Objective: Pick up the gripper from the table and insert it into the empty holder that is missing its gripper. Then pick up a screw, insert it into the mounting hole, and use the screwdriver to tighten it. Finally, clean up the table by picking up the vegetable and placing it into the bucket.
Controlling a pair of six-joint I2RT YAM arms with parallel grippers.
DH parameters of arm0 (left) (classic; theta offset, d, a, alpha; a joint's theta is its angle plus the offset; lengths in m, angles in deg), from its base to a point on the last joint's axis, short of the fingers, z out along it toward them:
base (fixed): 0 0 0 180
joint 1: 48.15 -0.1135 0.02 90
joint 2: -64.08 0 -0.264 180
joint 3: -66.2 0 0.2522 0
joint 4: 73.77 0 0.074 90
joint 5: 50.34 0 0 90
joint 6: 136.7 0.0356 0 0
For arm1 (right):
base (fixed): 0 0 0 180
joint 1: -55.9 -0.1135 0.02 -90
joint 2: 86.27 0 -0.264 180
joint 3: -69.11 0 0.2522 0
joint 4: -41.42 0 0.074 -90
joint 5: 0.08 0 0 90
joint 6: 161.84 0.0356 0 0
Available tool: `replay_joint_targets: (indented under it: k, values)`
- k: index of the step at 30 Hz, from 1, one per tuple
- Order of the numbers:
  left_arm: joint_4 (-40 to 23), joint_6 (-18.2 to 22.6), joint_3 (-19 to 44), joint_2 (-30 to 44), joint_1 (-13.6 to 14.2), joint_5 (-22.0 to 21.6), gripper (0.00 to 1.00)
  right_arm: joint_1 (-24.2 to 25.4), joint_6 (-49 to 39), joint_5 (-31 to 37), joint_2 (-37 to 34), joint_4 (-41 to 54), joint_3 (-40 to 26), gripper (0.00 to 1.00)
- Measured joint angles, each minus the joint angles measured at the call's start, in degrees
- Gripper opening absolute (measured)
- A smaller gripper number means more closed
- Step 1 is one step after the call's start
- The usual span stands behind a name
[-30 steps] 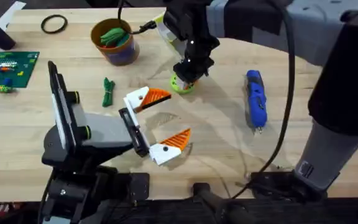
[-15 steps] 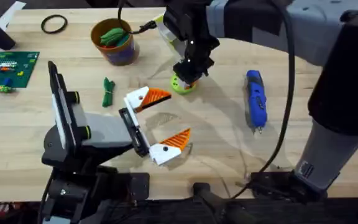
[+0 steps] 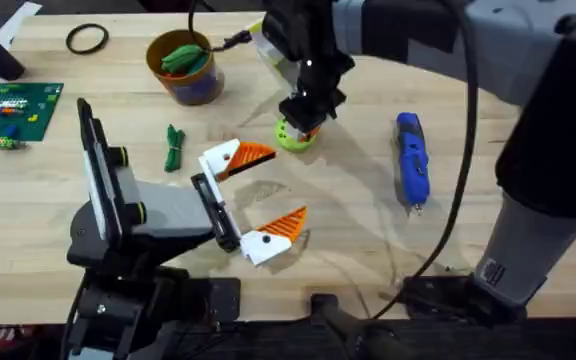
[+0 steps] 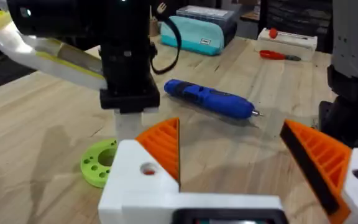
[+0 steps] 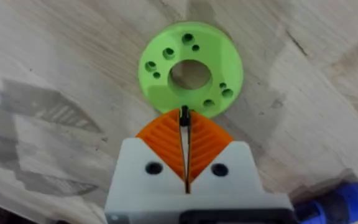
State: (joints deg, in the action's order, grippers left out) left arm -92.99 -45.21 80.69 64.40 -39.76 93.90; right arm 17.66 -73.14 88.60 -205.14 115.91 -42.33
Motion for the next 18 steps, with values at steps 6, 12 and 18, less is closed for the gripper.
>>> replay_joint_targets:
  k: [6,12,18]
  values:
    - [0.0,0.0,0.0,0.0,0.0,0.0,0.987,0.1,0.0,0.0,0.2,4.9,-6.8,0.003]
    - [0.0,0.0,0.0,0.0,0.0,0.0,0.987,0.7,0.0,0.0,1.5,9.6,-13.9,0.003]
    - [0.0,0.0,0.0,0.0,0.0,0.0,0.987,1.8,-0.4,0.0,3.7,14.2,-20.3,0.003]
